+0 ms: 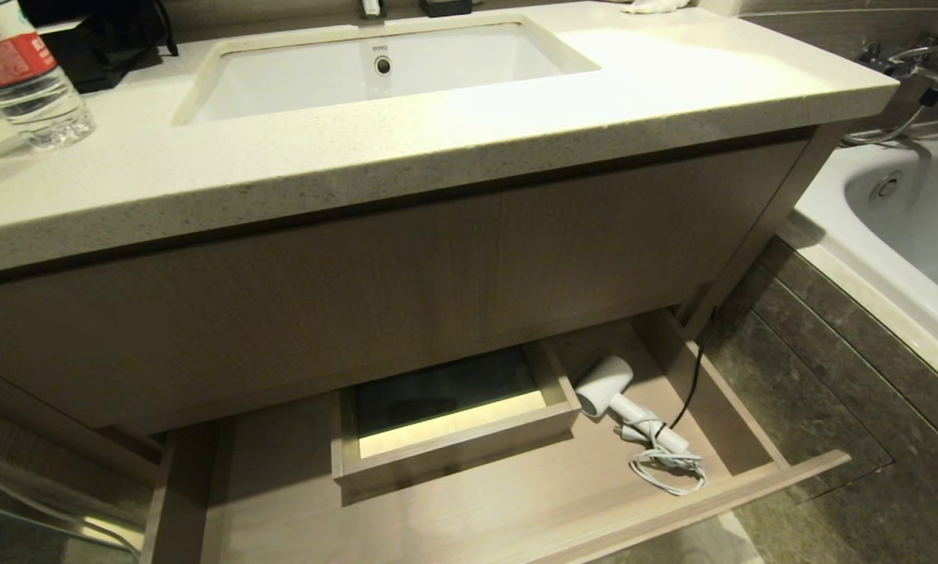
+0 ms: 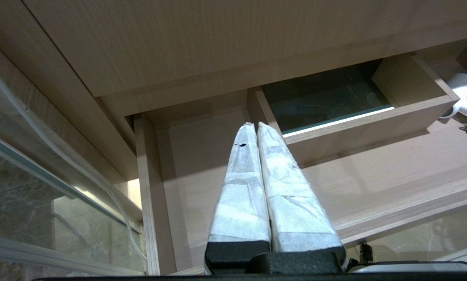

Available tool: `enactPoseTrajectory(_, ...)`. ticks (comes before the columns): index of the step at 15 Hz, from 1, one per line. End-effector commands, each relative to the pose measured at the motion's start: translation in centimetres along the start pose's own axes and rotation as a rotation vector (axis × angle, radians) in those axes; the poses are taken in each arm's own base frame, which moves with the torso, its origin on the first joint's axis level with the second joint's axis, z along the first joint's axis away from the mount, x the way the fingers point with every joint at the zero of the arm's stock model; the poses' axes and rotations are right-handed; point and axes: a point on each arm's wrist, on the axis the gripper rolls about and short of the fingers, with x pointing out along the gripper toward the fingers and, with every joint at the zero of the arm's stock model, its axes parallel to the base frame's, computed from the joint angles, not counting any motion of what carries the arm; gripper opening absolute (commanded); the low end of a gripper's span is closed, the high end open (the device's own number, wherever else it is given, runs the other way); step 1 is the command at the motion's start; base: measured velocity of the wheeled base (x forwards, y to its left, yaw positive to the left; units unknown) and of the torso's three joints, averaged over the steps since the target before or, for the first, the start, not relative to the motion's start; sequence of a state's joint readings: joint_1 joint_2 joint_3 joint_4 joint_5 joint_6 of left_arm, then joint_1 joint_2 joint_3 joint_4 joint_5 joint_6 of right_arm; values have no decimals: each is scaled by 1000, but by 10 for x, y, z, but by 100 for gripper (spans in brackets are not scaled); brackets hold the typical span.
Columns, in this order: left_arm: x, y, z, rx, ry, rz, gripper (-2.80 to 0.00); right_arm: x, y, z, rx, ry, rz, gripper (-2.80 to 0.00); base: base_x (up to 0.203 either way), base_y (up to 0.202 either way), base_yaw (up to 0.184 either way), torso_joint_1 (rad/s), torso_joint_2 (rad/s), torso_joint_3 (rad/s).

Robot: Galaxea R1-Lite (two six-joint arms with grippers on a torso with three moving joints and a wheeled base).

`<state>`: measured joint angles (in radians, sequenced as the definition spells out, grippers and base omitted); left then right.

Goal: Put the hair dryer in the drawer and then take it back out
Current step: Take the hairdryer out

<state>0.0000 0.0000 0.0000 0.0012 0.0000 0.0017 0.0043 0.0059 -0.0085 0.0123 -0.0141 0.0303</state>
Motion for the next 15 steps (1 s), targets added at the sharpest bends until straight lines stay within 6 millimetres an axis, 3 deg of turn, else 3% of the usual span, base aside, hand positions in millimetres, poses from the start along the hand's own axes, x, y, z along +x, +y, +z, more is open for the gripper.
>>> enactPoseTrajectory(1, 0, 0, 0, 0, 0, 0, -280, 0, 0, -1, 22, -11, -2, -280, 0, 0, 0, 0, 0, 0)
enactPoseTrajectory(15, 0, 0, 0, 0, 0, 0, -280, 0, 0, -1, 28, -12, -2, -280, 0, -1, 4, 0, 0, 0)
